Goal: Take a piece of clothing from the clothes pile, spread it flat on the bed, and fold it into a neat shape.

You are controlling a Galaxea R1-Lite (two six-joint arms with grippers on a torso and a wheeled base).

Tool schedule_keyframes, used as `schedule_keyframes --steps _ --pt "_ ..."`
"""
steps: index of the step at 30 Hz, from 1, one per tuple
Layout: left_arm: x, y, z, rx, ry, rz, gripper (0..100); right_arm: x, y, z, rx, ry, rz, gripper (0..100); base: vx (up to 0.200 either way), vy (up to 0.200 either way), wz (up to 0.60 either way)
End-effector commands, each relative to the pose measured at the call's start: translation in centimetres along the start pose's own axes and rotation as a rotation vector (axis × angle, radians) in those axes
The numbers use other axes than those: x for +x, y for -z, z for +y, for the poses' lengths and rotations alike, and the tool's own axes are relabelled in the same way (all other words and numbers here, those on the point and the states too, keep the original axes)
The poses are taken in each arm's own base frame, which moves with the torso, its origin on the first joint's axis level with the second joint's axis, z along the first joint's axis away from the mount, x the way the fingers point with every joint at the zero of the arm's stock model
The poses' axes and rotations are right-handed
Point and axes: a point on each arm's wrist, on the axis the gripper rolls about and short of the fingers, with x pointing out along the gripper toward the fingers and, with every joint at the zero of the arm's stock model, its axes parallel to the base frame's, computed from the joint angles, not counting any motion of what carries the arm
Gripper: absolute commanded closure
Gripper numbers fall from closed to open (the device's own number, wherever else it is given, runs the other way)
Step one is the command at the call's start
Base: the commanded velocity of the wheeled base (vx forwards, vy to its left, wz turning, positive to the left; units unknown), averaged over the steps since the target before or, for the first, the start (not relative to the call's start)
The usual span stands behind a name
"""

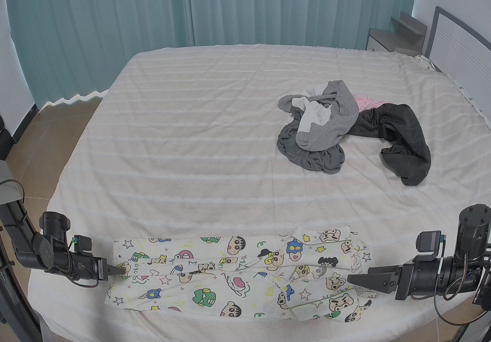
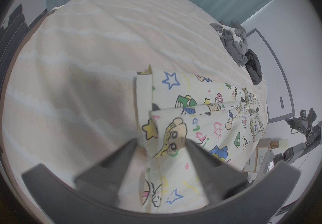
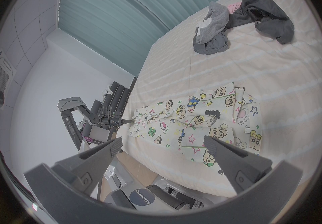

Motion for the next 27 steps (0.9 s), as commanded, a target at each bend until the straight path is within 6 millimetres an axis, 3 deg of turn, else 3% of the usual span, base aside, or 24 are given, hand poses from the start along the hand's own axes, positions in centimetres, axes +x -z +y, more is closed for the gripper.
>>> schedule_keyframes --steps 1,7,12,16,21,27 --pt "0.3 0.7 0.2 -0.023 0.003 0.027 0 0.0 0.0 0.0 -0.001 0.001 0.002 0 0.000 0.000 0.00" --pt "-1.1 -0.1 0.3 -0.031 -0.017 -0.034 0 0.0 0.0 0.0 -0.002 -0.001 0.000 0 0.000 0.000 0.00" --pt "-1.1 -1.2 0.2 -0.044 -0.016 -0.067 0 -0.1 0.0 0.1 -0.005 -0.003 -0.002 0 0.000 0.000 0.00" --pt "-0.3 -2.0 -0.3 -0.072 0.004 -0.066 0 -0.2 0.0 0.1 -0.006 -0.007 -0.008 0 0.000 0.000 0.00" --pt "2.0 -1.2 -0.6 -0.079 0.004 0.013 0 -0.2 0.0 0.1 -0.007 -0.007 -0.010 0 0.000 0.000 0.00" --pt "3.0 -1.0 -0.7 -0.063 -0.007 0.028 0 -0.2 0.0 0.2 -0.007 -0.008 -0.009 0 0.000 0.000 0.00"
